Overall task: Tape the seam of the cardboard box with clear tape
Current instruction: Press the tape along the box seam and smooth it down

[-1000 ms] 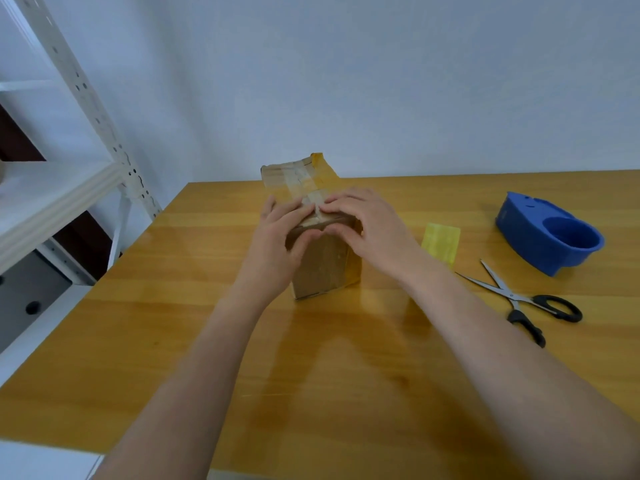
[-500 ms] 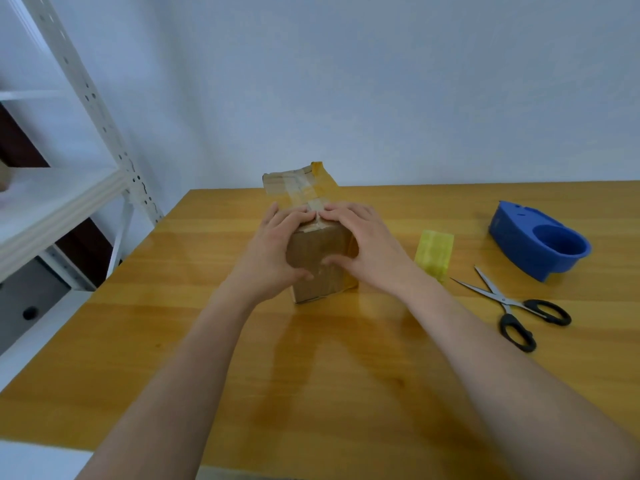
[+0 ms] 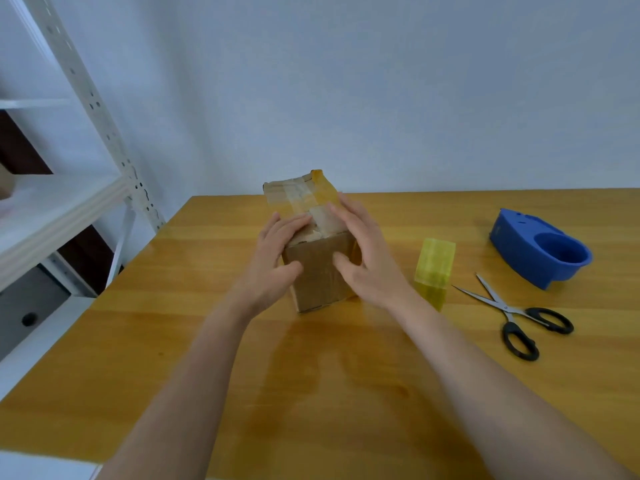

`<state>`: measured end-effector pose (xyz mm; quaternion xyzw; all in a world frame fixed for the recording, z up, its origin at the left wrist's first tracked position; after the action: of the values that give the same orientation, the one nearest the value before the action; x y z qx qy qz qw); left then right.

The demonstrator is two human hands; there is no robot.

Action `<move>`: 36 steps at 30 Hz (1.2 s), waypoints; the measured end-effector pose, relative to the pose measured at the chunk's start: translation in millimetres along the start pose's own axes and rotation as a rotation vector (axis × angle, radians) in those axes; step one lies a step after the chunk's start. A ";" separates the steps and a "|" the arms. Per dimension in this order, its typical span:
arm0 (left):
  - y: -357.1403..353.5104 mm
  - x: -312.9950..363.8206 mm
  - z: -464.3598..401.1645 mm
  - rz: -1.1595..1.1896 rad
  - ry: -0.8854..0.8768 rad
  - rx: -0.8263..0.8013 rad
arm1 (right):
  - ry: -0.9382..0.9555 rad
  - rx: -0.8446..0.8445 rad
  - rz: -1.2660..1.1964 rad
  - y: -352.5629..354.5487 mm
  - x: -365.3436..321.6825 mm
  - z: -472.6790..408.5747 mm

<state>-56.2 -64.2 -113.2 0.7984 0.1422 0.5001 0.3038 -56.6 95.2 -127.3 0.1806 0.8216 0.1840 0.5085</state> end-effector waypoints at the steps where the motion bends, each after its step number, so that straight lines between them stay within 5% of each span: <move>1: -0.4 0.0 1.1 -0.029 -0.022 -0.003 | -0.015 0.082 -0.027 -4.0 -3.9 0.0; 8: 2.5 -0.7 2.4 -0.184 -0.122 0.005 | -0.111 0.784 0.132 -27.8 -15.3 -10.1; 19: 8.5 -6.5 -3.4 -0.216 -0.208 0.062 | -0.060 0.951 -0.035 -21.1 0.2 -27.4; 26: 12.1 -9.1 -5.7 -0.291 -0.141 -0.027 | -0.138 0.887 -0.033 -5.0 9.3 -37.8; 31: 9.6 -0.5 -4.8 -0.451 -0.150 0.083 | -0.418 0.746 -0.050 12.0 9.6 -37.8; 36: 9.1 9.1 -6.8 -0.355 -0.108 0.140 | -0.545 0.460 0.049 10.5 0.2 -26.7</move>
<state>-58.7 -64.0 -98.9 0.8055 0.2989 0.3840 0.3381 -79.6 101.2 -111.2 0.3524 0.6711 -0.0486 0.6505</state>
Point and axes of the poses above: each hand's wrist, its own z-axis away from the middle knuckle, its own y-axis out of the back of the hand, x = y × z, the point moved 4 cm from there along -z, towards the middle knuckle, and after that the axes turned 6 degrees about -y, right-handed, at the moved point
